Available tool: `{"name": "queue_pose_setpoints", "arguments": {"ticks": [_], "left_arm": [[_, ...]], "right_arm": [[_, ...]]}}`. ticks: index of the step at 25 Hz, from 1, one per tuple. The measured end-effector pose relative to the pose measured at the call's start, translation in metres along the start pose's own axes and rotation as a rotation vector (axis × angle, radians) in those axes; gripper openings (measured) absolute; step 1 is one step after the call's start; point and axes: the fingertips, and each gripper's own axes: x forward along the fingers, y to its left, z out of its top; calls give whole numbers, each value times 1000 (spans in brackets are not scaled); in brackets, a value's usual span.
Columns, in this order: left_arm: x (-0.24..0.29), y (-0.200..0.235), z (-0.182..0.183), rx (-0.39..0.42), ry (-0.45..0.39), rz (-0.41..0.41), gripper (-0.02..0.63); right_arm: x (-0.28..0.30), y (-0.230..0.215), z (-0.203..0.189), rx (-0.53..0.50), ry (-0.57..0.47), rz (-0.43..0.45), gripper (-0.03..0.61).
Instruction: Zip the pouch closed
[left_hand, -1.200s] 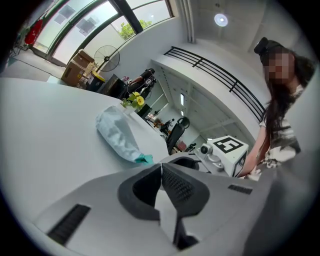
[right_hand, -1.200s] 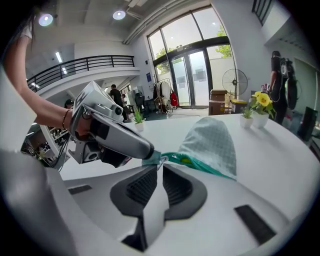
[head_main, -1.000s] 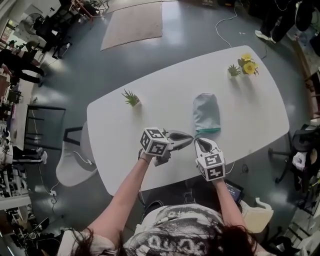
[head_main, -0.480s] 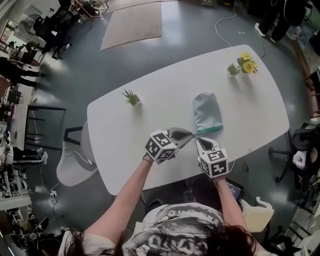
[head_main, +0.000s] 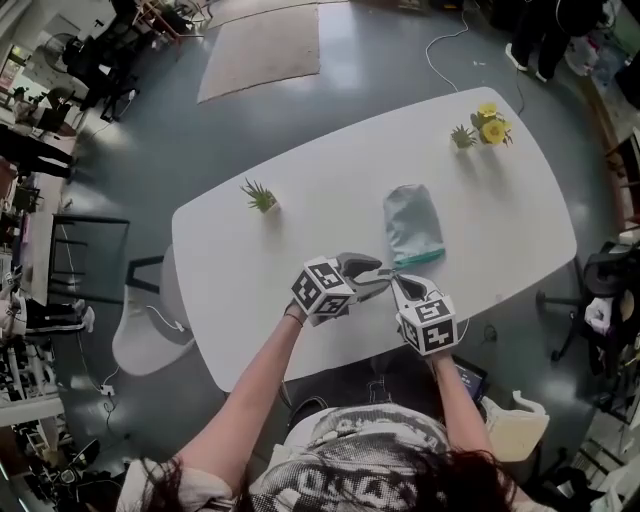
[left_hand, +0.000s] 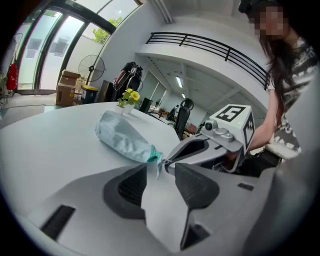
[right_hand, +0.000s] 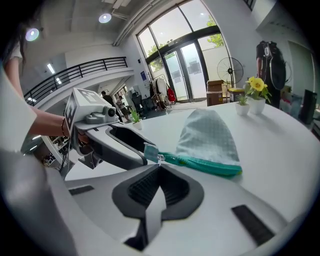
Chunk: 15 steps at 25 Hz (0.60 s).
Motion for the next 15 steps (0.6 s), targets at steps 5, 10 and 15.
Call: {"name": "queue_pose_setpoints", "arguments": {"ticks": [5,10,15], "left_arm": [[5,2,3,26,-5,26,31],[6,2,2,47,19,28,23],[6,7,1,51,19,58,23]], "right_arm": [[1,-2,0,10,10,2,1],[4,-9,-2,46,15,2,2],[3,-22,-5,105,16,-8,2]]}}
